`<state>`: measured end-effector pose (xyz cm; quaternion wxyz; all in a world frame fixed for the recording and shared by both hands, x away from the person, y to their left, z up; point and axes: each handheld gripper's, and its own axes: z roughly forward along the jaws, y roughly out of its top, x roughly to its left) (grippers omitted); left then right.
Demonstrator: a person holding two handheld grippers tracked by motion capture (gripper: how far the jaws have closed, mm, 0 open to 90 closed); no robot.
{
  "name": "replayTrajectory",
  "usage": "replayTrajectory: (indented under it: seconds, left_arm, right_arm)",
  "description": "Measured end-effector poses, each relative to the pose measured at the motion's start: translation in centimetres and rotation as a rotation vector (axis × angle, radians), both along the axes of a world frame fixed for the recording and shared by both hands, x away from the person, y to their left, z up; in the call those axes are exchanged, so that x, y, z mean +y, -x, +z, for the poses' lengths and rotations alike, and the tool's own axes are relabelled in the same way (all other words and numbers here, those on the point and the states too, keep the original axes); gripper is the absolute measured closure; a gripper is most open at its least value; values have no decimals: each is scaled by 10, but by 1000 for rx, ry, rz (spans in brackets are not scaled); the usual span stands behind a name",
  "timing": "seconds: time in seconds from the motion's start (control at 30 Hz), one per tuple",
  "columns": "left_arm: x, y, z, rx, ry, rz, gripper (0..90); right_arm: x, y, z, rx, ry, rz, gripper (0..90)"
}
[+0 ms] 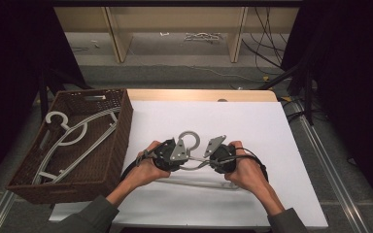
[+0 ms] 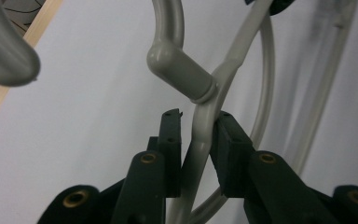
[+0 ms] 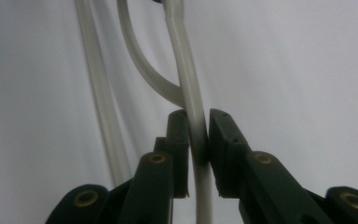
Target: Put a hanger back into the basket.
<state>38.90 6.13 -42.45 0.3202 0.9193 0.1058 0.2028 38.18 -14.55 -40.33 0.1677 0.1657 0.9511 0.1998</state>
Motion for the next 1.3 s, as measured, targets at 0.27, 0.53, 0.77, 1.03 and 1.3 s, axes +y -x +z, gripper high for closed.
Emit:
replayTrajectory:
  seconds: [0.27,0.53,0.77,1.03,1.3]
  left_arm:
    - [6,4,10,23,71,-13,810]
    - [17,-1,20,65,156,53,810]
    - [30,-5,28,66,197,90,809]
    - [43,-10,33,93,242,153,808]
    - [45,-8,46,84,263,159,808]
  right_arm:
    - [-8,-2,11,-46,-127,-60,551]
    - [-14,0,25,-111,-291,-145,388]
    - [-25,5,35,-176,-377,-202,319]
    - [-37,18,45,-199,-491,-257,284]
    - [-43,29,40,-231,-595,-288,284]
